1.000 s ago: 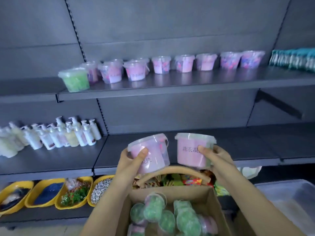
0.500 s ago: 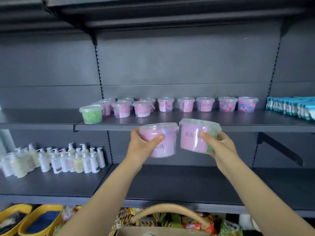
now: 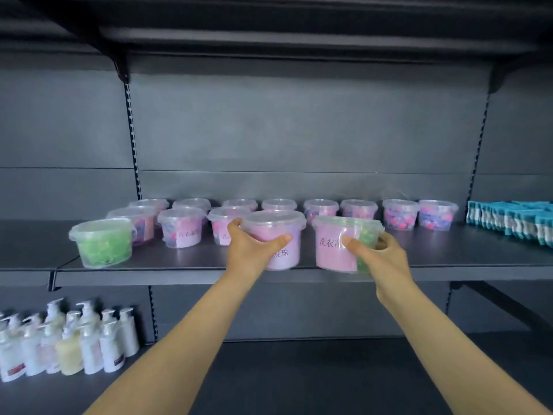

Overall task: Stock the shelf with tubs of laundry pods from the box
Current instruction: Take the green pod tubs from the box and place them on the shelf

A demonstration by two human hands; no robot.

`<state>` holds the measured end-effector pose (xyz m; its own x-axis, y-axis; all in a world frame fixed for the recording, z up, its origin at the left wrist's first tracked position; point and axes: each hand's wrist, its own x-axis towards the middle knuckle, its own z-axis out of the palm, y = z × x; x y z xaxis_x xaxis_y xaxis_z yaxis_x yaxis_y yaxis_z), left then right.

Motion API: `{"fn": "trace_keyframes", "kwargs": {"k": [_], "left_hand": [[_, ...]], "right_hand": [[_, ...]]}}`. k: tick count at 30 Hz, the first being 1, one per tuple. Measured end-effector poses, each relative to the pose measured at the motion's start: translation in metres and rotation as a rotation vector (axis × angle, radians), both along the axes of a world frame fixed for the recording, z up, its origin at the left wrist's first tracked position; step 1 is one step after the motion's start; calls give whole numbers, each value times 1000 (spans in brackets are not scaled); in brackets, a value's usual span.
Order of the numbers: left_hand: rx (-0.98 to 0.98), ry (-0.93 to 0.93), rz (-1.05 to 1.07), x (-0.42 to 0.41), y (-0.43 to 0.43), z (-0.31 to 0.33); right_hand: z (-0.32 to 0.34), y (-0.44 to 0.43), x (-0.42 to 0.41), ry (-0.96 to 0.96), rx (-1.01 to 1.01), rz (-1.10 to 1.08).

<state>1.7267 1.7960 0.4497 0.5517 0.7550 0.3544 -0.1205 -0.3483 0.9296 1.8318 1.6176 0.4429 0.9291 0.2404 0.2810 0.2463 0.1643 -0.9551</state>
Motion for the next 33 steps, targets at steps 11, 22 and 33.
{"fn": "trace_keyframes", "kwargs": {"k": [11, 22, 33], "left_hand": [[93, 93, 34, 123, 72, -5], [171, 213, 19, 164, 99, -36], [301, 520, -79, 122, 100, -26]], "right_hand": [[-8, 62, 66, -60, 56, -57], [-18, 82, 96, -91, 22, -45], [-13, 68, 84, -93, -5, 47]]}}
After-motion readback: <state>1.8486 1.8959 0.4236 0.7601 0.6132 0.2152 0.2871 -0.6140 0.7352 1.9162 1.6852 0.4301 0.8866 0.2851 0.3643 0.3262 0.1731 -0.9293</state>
